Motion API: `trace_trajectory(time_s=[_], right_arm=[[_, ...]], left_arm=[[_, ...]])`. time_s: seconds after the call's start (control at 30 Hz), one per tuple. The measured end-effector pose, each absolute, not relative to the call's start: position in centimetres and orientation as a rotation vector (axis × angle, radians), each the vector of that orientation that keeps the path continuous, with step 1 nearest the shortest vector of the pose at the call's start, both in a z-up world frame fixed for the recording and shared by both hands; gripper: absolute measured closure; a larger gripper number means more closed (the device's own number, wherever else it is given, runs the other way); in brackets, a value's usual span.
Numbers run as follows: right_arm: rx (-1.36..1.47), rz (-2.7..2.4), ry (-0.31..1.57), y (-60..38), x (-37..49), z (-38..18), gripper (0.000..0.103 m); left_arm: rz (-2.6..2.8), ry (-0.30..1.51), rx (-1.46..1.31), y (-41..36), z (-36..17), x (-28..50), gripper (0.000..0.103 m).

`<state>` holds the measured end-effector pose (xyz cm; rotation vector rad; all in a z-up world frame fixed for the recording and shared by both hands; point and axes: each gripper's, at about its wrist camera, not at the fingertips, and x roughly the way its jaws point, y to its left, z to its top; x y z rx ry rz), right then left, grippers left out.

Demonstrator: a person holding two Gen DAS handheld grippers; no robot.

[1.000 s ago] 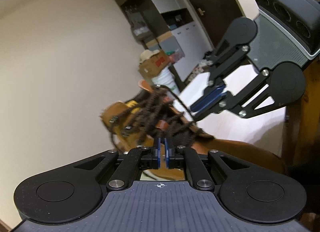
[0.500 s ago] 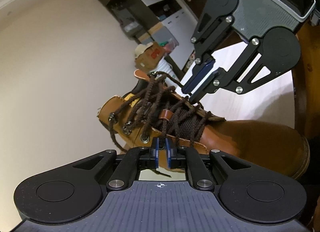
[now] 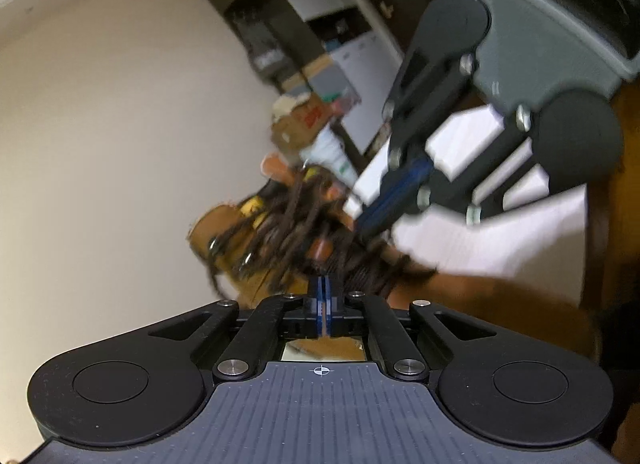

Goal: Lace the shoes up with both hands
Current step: 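Pinch the crossed laces at the tongue with the left gripper while the right gripper holds the boot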

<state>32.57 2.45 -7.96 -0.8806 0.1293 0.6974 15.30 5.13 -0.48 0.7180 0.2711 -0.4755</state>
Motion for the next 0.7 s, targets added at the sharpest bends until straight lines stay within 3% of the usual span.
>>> trace_trajectory(time_s=[0.2,0.33,0.7], right_arm=[[-0.868,0.688,0.136,2.1,32.4,-8.3,0.100],[-0.851,0.701,0.128,1.2,31.3,-7.9,0.091],[-0.855,0.600,0.114,-0.2,33.3,-7.3,0.091]], left_arm=[[-0.457,0.282,0.722,5.1,-0.4,15.5,0.100],[-0.475,0.257,0.712,5.3,0.2,14.4,0.095],[-0.370,0.221,0.839,4.9,-0.7,16.1,0.093]])
